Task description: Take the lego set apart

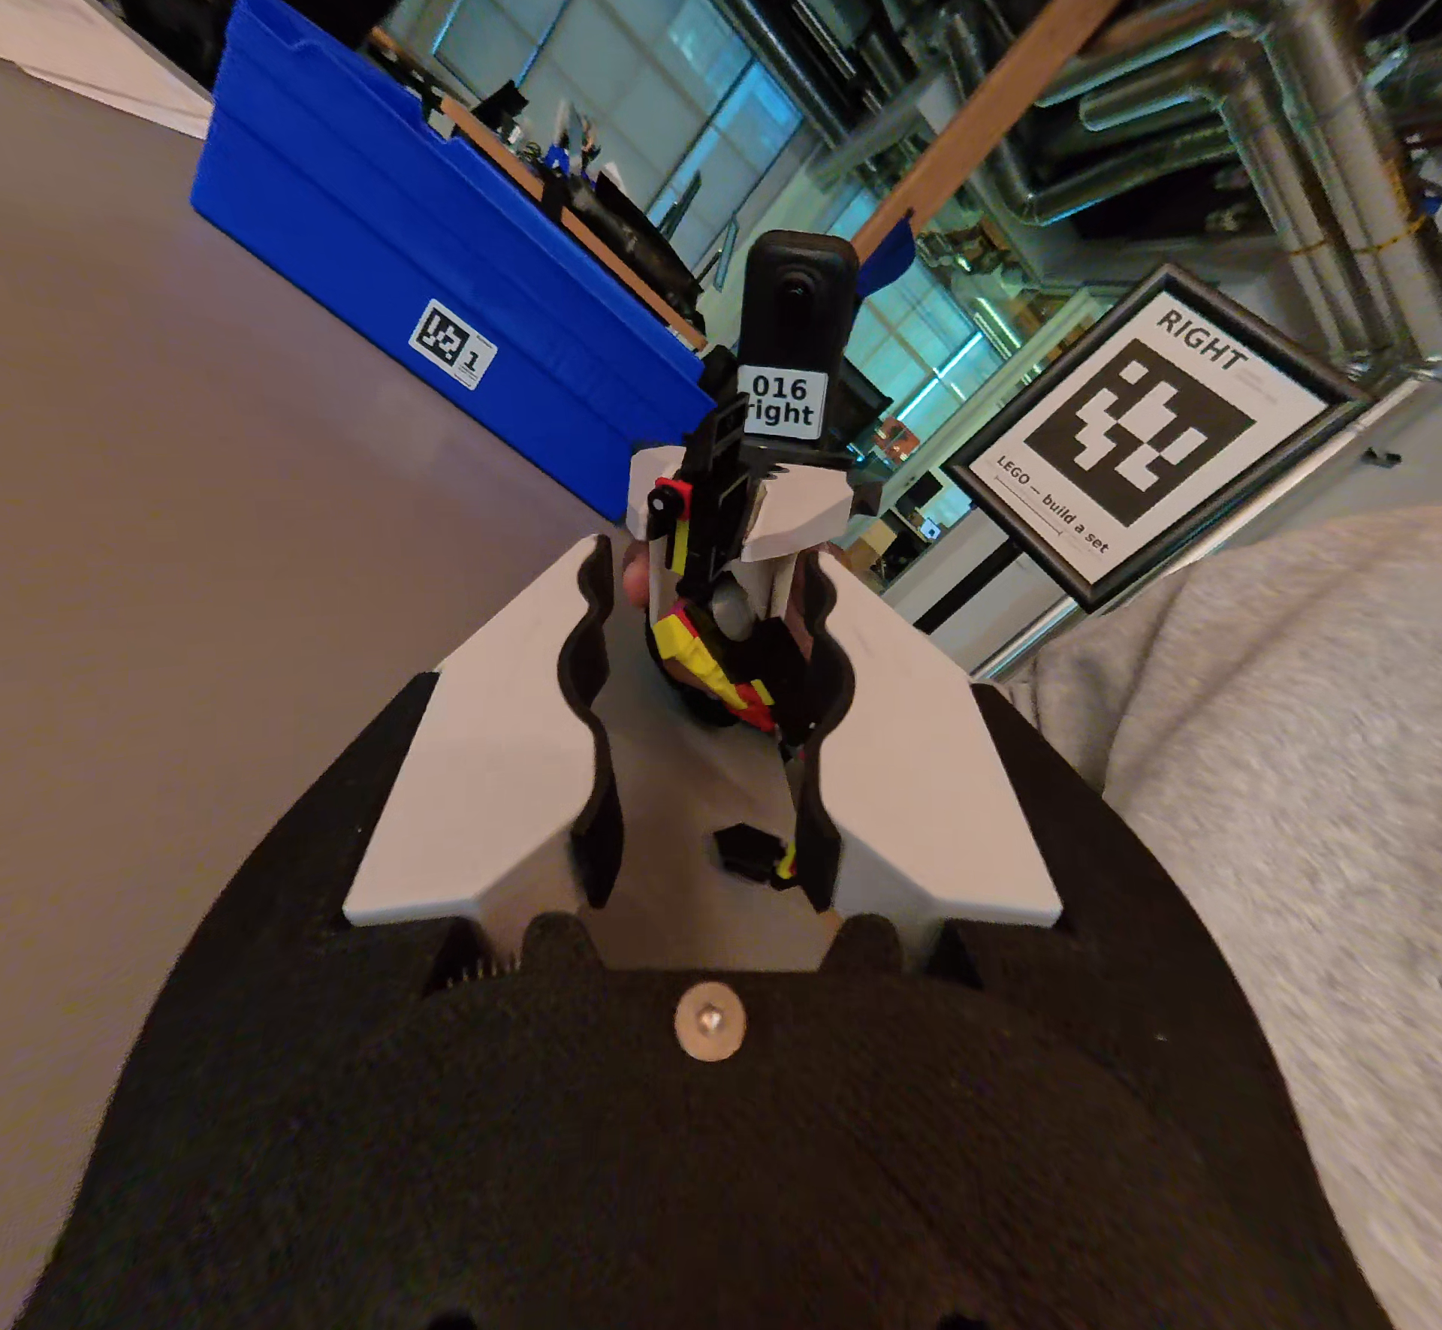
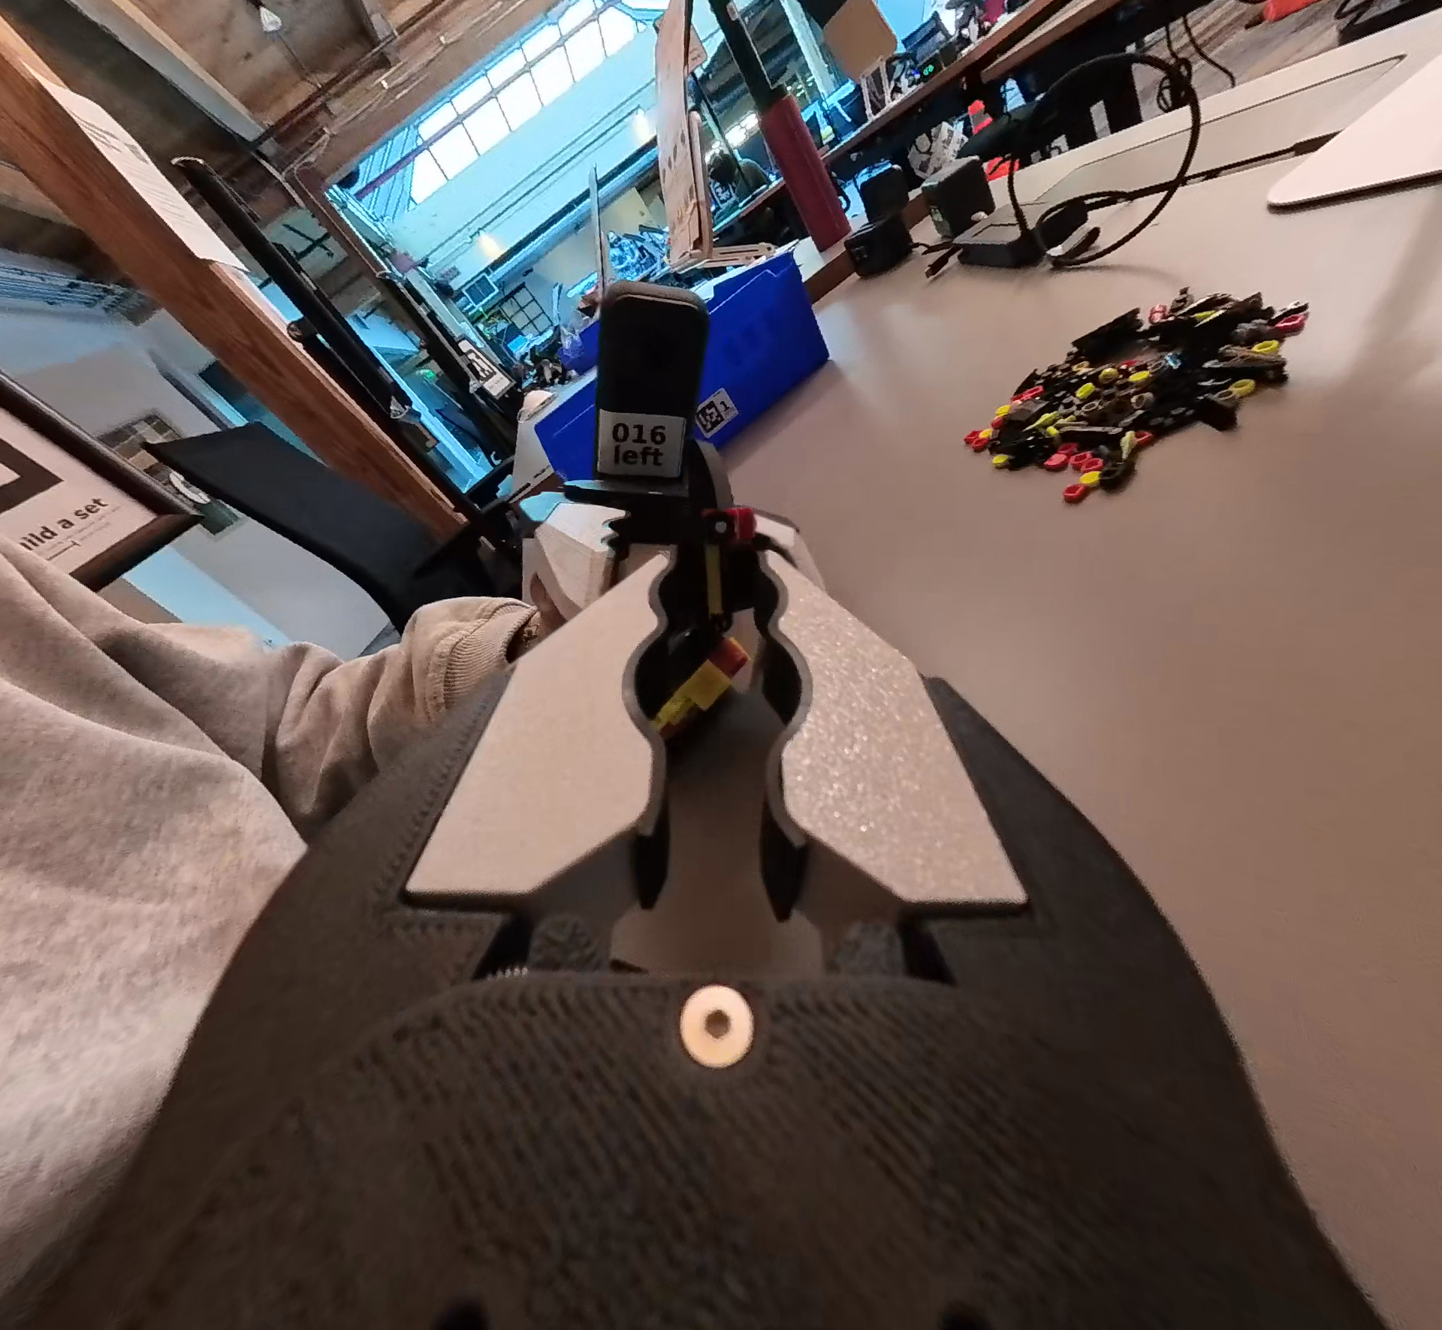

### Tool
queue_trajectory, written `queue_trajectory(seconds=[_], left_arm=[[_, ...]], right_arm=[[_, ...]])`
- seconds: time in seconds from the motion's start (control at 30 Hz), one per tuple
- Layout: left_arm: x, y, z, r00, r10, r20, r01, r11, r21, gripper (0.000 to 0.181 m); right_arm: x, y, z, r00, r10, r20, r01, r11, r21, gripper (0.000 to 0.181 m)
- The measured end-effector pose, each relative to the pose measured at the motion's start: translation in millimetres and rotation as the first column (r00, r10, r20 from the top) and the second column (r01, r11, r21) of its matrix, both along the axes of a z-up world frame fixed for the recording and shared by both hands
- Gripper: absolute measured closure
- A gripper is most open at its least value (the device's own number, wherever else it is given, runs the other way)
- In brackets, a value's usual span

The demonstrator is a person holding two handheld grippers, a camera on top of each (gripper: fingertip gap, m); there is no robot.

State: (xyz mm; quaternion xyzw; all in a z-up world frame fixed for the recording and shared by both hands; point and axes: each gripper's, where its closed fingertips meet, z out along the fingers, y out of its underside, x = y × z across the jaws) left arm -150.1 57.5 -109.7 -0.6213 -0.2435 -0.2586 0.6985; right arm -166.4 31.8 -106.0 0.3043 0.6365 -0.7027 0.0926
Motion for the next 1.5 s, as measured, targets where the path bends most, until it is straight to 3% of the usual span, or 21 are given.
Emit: queue_trajectory(seconds=[0.23,0.5,0.6,1.17,1.3,1.5], left_arm=[[4.0,2.5,-0.5,0.998,-0.040,0.043,0.039,0.999,0.012,0.132],[7.9,3.8,2.0,0.997,-0.062,0.056,0.060,0.997,0.038,0.158],[9.1,2.1,5.7,0.995,-0.074,0.060,0.070,0.995,0.065,0.159],[3.4,-2.4,12.2,0.998,-0.034,0.047,0.029,0.994,0.102,0.166],[2.5,-3.4,12.4,0.998,-0.031,0.047,0.026,0.994,0.107,0.167],[-0.5,-4.5,12.2,0.999,-0.017,0.052,0.011,0.994,0.109,0.167]], right_arm=[[-2.7,5.1,8.3,0.999,-0.014,0.033,0.017,0.996,-0.088,0.166],[1.1,3.3,15.1,0.997,0.028,0.073,-0.015,0.985,-0.172,0.166],[2.0,3.5,18.6,0.993,0.046,0.104,-0.021,0.974,-0.226,0.166],[5.1,1.0,16.6,0.992,0.062,0.114,-0.036,0.975,-0.221,0.164],[-1.2,11.2,22.7,0.995,0.010,0.100,0.016,0.968,-0.252,0.158],[-7.9,23.8,27.9,0.995,-0.080,0.051,0.090,0.965,-0.247,0.164]])
